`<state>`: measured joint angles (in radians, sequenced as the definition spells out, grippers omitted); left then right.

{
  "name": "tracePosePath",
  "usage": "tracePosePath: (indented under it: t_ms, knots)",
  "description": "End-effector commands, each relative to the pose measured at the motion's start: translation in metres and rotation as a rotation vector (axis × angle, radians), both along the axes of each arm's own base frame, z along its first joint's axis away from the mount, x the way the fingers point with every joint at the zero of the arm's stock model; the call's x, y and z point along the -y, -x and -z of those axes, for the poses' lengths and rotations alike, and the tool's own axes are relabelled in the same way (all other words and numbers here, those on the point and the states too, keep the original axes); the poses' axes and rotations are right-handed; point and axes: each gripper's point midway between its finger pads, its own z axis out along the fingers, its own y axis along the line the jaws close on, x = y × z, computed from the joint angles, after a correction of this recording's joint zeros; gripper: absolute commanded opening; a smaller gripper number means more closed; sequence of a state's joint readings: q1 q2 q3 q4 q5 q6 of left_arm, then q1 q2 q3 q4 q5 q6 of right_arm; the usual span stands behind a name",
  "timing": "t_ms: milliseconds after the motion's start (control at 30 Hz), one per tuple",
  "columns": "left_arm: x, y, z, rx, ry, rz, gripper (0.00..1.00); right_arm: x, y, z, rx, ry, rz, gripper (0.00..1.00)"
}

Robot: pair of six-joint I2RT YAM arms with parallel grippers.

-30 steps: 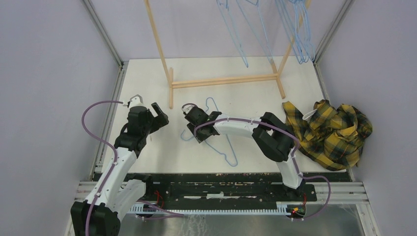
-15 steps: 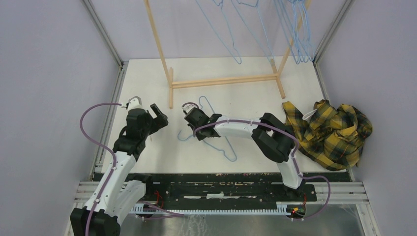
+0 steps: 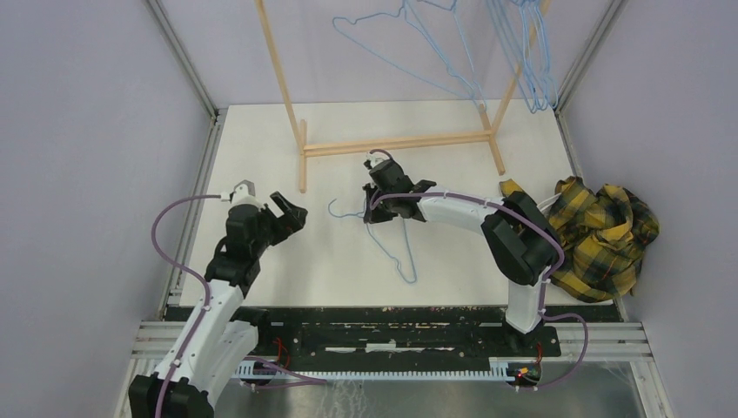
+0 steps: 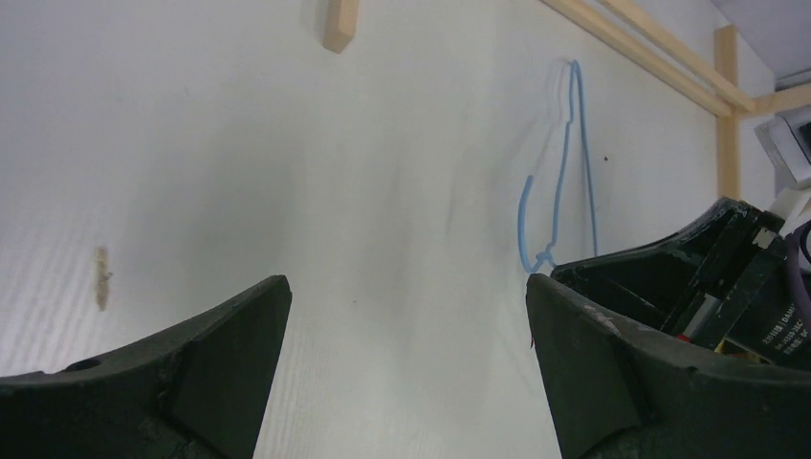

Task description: Organize the hangers

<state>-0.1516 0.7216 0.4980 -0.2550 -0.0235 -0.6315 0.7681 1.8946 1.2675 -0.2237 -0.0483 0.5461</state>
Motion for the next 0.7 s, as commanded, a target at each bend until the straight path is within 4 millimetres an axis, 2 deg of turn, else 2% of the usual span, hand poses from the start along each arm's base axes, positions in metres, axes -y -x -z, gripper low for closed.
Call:
tracePosePath:
  t_ms: [0,133,300,667]
  knots:
    - [0.033,-0.009,-0.015,0.11,0.22,0.086,0.99,-0.039,0.01,-0.039,-0.012,-0.19,-0.056,0.01]
    - [0.043,-0.014,-0.02,0.163,0.296,0.114,0.99,-0.043,0.011,-0.039,-0.025,-0.21,-0.058,0.01]
    - [0.038,-0.02,-0.021,0.172,0.275,0.086,0.99,-0.051,0.014,-0.046,-0.028,-0.228,-0.078,0.01]
    - [0.046,-0.024,0.001,0.106,0.314,0.098,0.96,-0.076,0.026,-0.055,-0.024,-0.247,-0.126,0.01]
